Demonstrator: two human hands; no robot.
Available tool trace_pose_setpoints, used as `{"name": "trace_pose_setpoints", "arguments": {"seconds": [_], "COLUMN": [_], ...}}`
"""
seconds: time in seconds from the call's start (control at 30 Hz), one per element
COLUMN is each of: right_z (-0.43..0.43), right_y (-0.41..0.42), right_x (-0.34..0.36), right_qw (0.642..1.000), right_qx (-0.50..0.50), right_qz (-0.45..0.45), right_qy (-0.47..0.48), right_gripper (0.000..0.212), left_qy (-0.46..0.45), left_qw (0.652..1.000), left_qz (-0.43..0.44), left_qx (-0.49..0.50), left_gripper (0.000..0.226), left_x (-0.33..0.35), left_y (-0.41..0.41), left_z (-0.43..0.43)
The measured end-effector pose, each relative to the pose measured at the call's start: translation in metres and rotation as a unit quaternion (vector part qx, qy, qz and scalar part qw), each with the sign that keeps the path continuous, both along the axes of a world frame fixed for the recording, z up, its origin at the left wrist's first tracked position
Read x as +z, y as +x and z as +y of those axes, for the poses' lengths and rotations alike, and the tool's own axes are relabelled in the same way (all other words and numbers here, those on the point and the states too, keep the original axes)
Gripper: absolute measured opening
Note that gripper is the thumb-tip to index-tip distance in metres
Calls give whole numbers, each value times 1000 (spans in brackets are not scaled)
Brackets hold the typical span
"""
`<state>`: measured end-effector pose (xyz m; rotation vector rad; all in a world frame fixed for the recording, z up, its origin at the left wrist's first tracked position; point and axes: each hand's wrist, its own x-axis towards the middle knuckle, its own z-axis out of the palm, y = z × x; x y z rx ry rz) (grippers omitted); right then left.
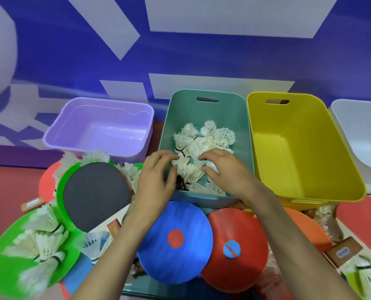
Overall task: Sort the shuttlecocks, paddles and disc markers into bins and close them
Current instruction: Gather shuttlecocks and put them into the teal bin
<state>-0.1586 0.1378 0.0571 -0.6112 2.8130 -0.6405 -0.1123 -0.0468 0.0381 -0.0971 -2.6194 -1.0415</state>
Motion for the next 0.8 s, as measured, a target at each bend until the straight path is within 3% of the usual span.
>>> {"name": "trace_pose_setpoints", "arguments": {"seconds": [0.13, 0.4, 0.6, 0.67, 0.8], "right_z": [-16, -63, -106, -119, -146], "right_y": [11, 55, 84, 85, 68], "right_x": [-2, 7, -5, -14, -25], "right_qw": [998, 970, 972, 979, 989], "right_qx": [8, 29, 62, 50, 53], "right_qz": [36, 160, 112, 75, 112], "right_qy": [-44, -183, -195, -185, -76], "right_gripper": [31, 30, 30, 34, 39], "left_qy": [3, -94, -140, -159, -200], "left_qw": [998, 989, 987, 984, 977], "left_qz": [17, -61, -77, -80, -59], "left_qx": [58, 95, 24, 19, 49], "left_gripper": [21, 24, 13, 19, 28], "left_x": [-1, -21, -29, -40, -56], "left_y": [19, 35, 56, 67, 75], "left_z": [-22, -77, -105, -110, -107]}}
